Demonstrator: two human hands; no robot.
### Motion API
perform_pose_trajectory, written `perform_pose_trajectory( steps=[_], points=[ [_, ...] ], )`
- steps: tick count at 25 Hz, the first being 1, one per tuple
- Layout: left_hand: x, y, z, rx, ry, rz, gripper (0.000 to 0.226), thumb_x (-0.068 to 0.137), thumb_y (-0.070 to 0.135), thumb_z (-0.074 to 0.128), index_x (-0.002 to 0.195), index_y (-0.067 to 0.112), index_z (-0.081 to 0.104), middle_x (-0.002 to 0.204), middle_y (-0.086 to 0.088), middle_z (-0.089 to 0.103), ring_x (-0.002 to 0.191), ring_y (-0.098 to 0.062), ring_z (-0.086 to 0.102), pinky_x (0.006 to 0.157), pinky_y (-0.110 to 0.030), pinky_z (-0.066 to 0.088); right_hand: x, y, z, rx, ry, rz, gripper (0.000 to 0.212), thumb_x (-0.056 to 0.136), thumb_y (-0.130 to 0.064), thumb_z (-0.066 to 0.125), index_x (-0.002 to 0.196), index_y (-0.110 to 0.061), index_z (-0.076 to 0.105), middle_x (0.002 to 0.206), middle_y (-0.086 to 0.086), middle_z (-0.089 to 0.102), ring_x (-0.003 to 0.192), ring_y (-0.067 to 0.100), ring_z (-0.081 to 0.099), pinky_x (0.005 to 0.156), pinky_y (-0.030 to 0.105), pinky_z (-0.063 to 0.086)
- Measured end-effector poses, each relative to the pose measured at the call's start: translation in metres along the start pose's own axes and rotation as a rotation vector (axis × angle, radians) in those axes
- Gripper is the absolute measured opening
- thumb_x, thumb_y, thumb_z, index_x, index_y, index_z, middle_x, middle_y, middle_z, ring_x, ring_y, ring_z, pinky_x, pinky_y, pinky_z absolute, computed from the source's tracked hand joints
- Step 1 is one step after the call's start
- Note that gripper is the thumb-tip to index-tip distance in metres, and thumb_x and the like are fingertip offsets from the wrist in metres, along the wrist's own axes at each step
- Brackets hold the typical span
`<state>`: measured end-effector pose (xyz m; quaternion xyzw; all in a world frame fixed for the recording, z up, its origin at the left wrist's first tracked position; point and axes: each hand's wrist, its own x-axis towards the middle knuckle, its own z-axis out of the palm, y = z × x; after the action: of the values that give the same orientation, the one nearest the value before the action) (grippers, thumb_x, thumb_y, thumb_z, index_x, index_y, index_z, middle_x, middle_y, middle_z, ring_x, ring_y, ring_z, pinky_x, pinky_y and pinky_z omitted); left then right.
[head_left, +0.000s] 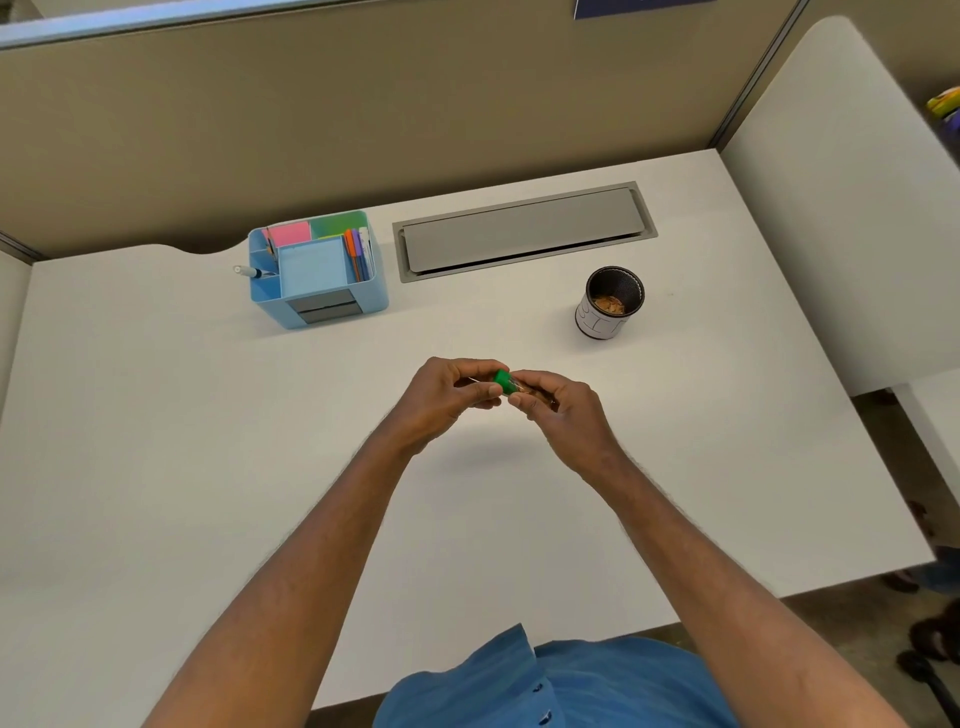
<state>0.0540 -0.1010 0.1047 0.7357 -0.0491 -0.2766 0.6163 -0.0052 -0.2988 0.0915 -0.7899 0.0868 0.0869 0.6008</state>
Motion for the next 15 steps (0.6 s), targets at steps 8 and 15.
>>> perform_pose_trajectory(
  steps=[8,15],
  points=[
    [0.000,0.006,0.008,-0.071,0.095,-0.007,0.033,0.086,0.002,0.077,0.119,0.003,0.073,0.099,-0.008,0.080,0.089,-0.022,0.079,0.075,-0.022,0.061,0.000,-0.002,-0.006,0.017,0.042,-0.025,0.027,0.091,-0.021,0.078,0.117,-0.026,0.077,0.102,-0.021,0.078,0.097,-0.002,0.073,0.083,0.014,0.056],
    [-0.002,0.011,0.005,-0.020,0.045,-0.035,0.036,0.089,0.004,0.074,0.125,0.002,0.070,0.103,-0.005,0.079,0.092,-0.017,0.079,0.078,-0.022,0.061,-0.002,-0.001,-0.008,0.029,0.004,-0.010,0.026,0.092,-0.025,0.076,0.118,-0.027,0.076,0.105,-0.014,0.080,0.099,0.004,0.073,0.091,0.028,0.060]
  ],
)
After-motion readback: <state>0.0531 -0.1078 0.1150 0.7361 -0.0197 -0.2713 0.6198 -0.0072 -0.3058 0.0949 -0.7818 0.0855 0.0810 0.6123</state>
